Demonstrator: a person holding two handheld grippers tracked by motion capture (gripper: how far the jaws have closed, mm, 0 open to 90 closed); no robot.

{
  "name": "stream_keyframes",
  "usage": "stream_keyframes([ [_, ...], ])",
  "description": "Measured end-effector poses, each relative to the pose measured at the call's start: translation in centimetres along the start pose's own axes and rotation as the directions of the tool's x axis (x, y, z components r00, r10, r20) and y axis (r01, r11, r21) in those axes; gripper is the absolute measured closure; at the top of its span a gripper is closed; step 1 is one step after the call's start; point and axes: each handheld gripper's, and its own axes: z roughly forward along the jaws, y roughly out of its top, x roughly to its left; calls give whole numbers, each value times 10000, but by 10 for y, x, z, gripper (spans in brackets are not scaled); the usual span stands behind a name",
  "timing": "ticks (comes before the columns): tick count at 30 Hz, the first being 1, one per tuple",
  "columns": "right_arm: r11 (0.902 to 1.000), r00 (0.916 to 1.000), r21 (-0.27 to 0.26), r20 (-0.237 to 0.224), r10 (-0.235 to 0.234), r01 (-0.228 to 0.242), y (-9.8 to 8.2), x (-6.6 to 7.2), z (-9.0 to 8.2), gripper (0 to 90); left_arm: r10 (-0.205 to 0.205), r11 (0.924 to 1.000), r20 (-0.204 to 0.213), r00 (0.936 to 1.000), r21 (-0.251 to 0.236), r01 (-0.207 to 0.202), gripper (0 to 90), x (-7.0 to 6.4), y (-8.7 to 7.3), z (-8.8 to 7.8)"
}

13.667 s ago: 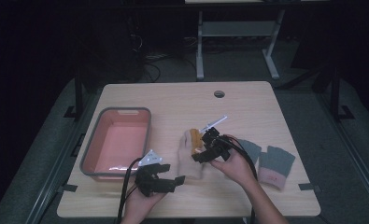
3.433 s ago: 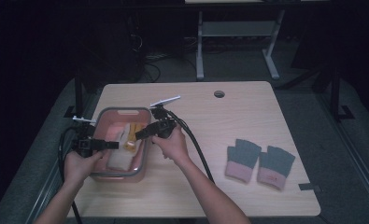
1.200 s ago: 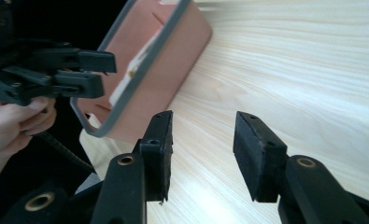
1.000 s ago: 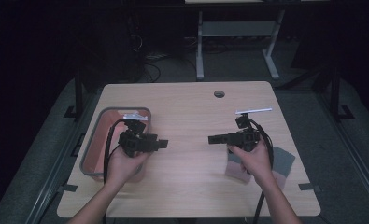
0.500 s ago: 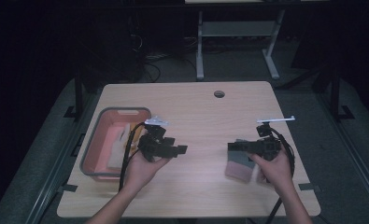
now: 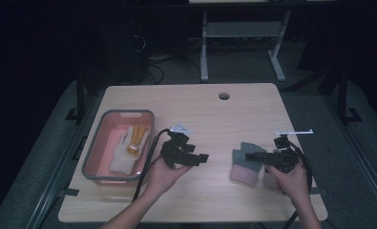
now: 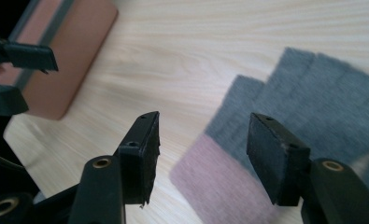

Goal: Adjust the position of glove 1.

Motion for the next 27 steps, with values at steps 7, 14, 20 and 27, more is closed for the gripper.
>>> stream_keyframes([
  [7,9997,9991,124,364,-229,224,-9,-4,0,440,194,9997,220,9996,124,-196,321,-10,-1,15],
  [14,9996,9955,176,925,-217,202,-12,-10,-4,445,201,9997,467,9987,131,-207,319,-16,0,26],
  [20,9990,9909,345,1309,-310,267,-16,-19,-13,458,262,9996,615,9978,71,-267,318,-23,0,32],
  [27,9966,9796,767,1960,-437,291,-19,-28,-19,516,147,9999,960,9953,-53,-143,314,-30,0,46],
])
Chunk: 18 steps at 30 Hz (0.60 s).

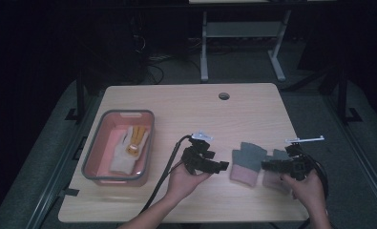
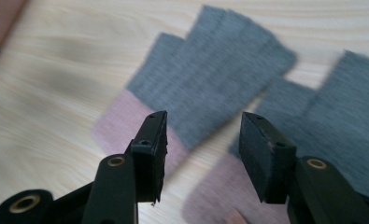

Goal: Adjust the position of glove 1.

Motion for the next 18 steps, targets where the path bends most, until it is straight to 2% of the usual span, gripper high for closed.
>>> stream_keyframes([
  [6,10000,9995,34,301,72,-73,-5,-6,-3,519,152,9998,163,9998,116,-154,305,-8,-2,14],
  [9,9998,9954,197,959,23,-42,-8,-12,-3,519,140,9998,253,9996,147,-144,303,-11,-3,19],
  [15,9998,9924,181,1222,-131,109,-10,-14,-5,538,204,9996,326,9993,199,-210,302,-15,-5,25],
  [18,9992,9871,364,1586,-204,148,-11,-15,-3,545,222,9994,365,9991,258,-231,302,-16,-5,26],
])
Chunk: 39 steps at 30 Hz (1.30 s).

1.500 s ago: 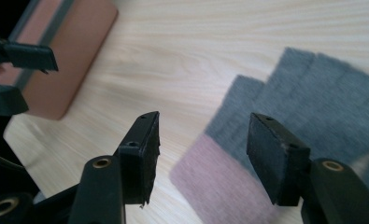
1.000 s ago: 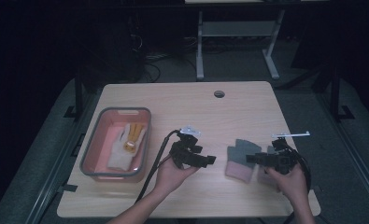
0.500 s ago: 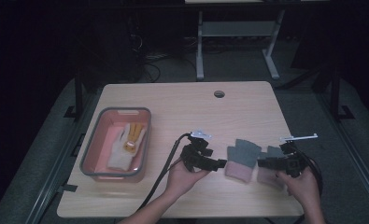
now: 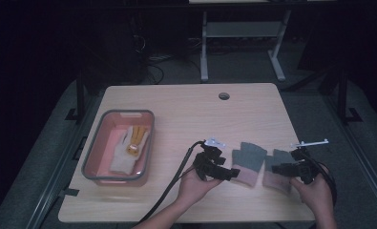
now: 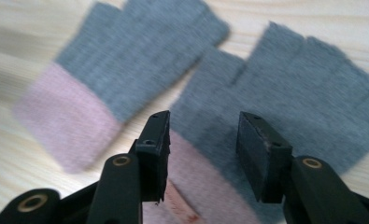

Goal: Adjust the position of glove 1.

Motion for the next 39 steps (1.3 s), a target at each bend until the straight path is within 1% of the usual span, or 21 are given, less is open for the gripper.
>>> stream_keyframes([
  [4,9987,9983,510,578,-101,71,-2,-2,8,541,2,10000,95,10000,5,-2,299,-2,-1,3],
  [5,9983,9983,583,575,-36,3,-3,-1,10,538,14,10000,114,9999,39,-15,297,-2,-1,3],
  [8,9983,9981,579,624,-23,-13,-2,-1,12,544,-16,10000,112,9999,23,16,297,-3,-2,5],
  [9,9984,9978,570,669,-8,-30,-3,0,12,552,-27,10000,148,9999,53,27,297,-3,-2,5],
  [12,9979,9967,645,796,-166,115,-2,3,14,600,-39,10000,194,9998,64,37,297,-3,-3,7],
  [14,9975,9964,694,834,-164,106,0,3,15,638,-99,9999,225,9997,20,98,297,-2,-3,7],
  [16,9974,9966,721,824,-58,-2,1,2,16,686,-215,9997,257,9994,-73,217,298,-2,-2,7],
  [19,9966,9964,789,839,154,-221,3,2,16,738,-218,9997,251,9994,-52,219,298,-2,-2,7],
  [23,9965,9955,818,939,81,-158,3,4,16,798,-239,9997,291,9993,-77,242,299,-1,-1,7],
  [28,9969,9956,767,929,97,-168,2,5,15,820,-290,9994,298,9991,-184,296,299,2,0,3],
  [32,9976,9945,684,1046,-2,-70,2,7,14,840,-294,9990,294,9991,-317,304,299,2,1,-1],
  [35,9977,9957,680,924,16,-79,2,7,13,844,-410,9984,397,9984,-375,425,298,4,1,-4],
  [37,9977,9965,644,828,139,-192,2,6,11,847,-402,9984,399,9984,-383,417,298,4,2,-5],
  [39,9981,9964,574,838,157,-205,2,6,9,850,-378,9984,389,9985,-398,393,298,5,2,-7],
])
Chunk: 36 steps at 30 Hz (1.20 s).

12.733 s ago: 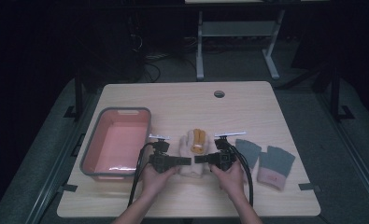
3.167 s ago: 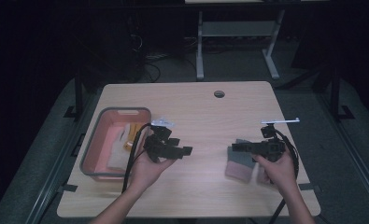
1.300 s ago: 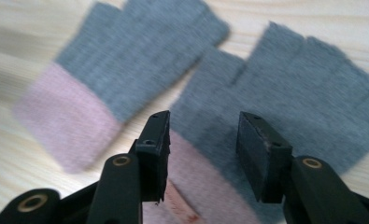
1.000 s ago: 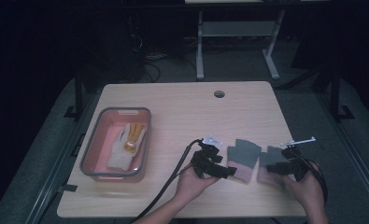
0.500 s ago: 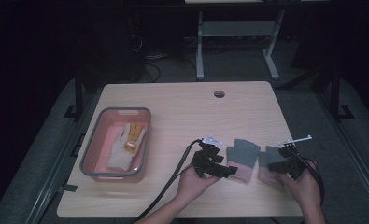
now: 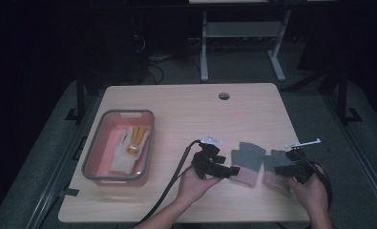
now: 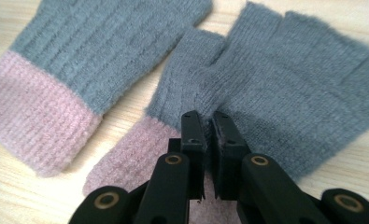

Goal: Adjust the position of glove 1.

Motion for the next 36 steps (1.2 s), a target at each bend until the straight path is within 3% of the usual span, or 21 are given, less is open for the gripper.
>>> stream_keyframes([
  [8,9993,10000,-368,21,57,-56,1,6,-12,853,-91,9999,-22,10000,-138,91,301,1,1,-2],
  [14,9975,9997,-675,-92,-218,211,5,17,-19,853,-115,9999,-75,9999,-114,114,301,3,1,-1],
  [25,9969,9980,-673,-455,-438,407,11,37,-15,852,-100,9999,-224,9997,-18,100,312,5,-2,2],
  [36,9967,9959,-575,-662,-614,576,23,62,-7,852,-221,9994,-425,9989,-290,208,317,12,-1,-12],
])
